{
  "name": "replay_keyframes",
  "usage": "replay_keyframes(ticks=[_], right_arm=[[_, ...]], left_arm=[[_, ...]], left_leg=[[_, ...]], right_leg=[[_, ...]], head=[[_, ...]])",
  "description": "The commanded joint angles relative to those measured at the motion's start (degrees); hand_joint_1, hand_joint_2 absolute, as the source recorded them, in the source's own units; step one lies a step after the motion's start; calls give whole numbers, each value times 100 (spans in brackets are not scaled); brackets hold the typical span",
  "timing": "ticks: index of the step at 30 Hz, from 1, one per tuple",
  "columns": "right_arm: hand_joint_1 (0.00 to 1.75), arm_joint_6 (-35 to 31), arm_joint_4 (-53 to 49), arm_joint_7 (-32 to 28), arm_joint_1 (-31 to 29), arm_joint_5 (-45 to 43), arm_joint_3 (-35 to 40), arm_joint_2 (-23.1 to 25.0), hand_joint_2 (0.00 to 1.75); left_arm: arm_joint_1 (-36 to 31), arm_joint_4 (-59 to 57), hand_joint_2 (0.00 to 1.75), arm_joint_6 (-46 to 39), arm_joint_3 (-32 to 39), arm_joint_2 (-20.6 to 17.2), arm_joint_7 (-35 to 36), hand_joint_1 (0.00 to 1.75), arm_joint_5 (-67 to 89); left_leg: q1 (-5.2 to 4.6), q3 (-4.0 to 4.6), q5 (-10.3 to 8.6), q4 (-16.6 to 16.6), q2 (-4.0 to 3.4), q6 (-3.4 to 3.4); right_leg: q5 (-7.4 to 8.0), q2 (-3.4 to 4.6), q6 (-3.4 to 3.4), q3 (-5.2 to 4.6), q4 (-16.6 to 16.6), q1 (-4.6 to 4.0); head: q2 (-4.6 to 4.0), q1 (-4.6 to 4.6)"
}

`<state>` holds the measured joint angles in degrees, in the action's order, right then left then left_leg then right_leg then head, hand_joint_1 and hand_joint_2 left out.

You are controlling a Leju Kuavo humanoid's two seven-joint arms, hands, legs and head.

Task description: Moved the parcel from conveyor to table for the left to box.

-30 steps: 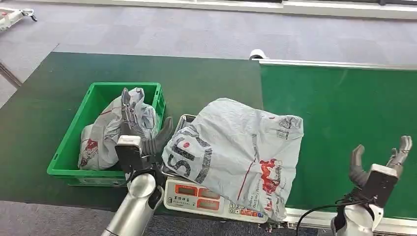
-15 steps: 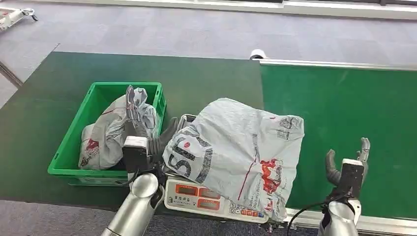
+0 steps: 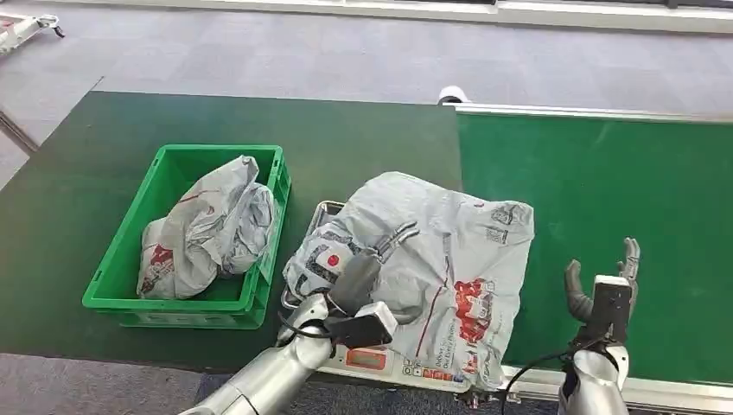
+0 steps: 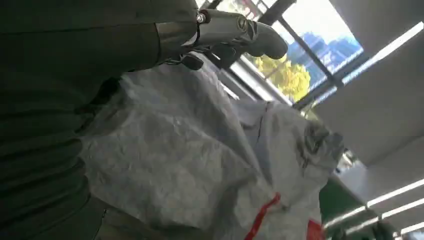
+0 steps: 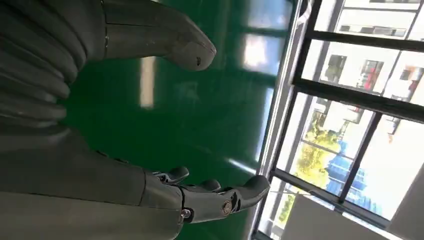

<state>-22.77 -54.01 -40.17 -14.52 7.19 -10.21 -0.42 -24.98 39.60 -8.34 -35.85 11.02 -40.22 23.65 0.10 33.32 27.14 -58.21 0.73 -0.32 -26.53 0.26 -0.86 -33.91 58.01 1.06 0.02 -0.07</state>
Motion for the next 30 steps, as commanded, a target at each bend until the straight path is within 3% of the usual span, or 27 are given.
replay_keyframes(ticks=[1, 15, 16, 17, 21, 22, 24, 30], right_arm=[[0, 20, 243, 17, -61, 79, 11, -90, 175], [0, 9, 179, 17, -11, 211, -141, -37, 175], [0, 7, 177, 17, -10, 218, -148, -30, 175], [0, 7, 173, 17, -8, 224, -147, -28, 175], [0, 7, 163, 17, 3, 230, -150, -20, 175], [0, 14, 159, 17, 2, 227, -156, -19, 175], [0, 24, 152, 17, 4, 227, -157, -17, 175], [0, 13, 159, 17, 1, 241, -154, -6, 175]], left_arm=[[-614, -1330, 0, 1251, -446, 263, 440, 0, 537], [-656, -1607, 0, 938, -408, 345, 892, 0, 1223], [-645, -1573, 175, 802, -430, 331, 852, 54, 1335], [-642, -1568, 175, 779, -412, 333, 853, 98, 1351], [-626, -1544, 175, 744, -338, 338, 846, 94, 1342], [-617, -1518, 175, 699, -324, 332, 823, 52, 1376], [-608, -1515, 175, 690, -302, 331, 821, 7, 1399], [-590, -1527, 175, 696, -279, 322, 814, 2, 1397]], left_leg=[[5, -6, -3, 5, 4, -2], [4, -11, -4, 10, -8, -2], [2, -10, -2, 6, -6, -1], [4, -15, -6, 13, -9, -3], [4, -15, -4, 10, -9, -2], [5, -13, -3, 8, -8, -2], [4, -14, -5, 11, -10, -2], [4, -16, -4, 12, -13, -1]], right_leg=[[2, -11, 7, 12, -10, -7], [6, 1, 7, 16, -13, -5], [3, 0, 5, 14, -7, -3], [8, 0, 8, 20, -16, -6], [6, 0, 7, 19, -12, -5], [5, 0, 6, 18, -11, -6], [7, 2, 7, 19, -14, -5], [7, 5, 7, 20, -14, -5]], head=[[0, 0], [0, 0], [0, 0], [0, 0], [0, 0], [0, 0], [0, 0], [0, 0]])
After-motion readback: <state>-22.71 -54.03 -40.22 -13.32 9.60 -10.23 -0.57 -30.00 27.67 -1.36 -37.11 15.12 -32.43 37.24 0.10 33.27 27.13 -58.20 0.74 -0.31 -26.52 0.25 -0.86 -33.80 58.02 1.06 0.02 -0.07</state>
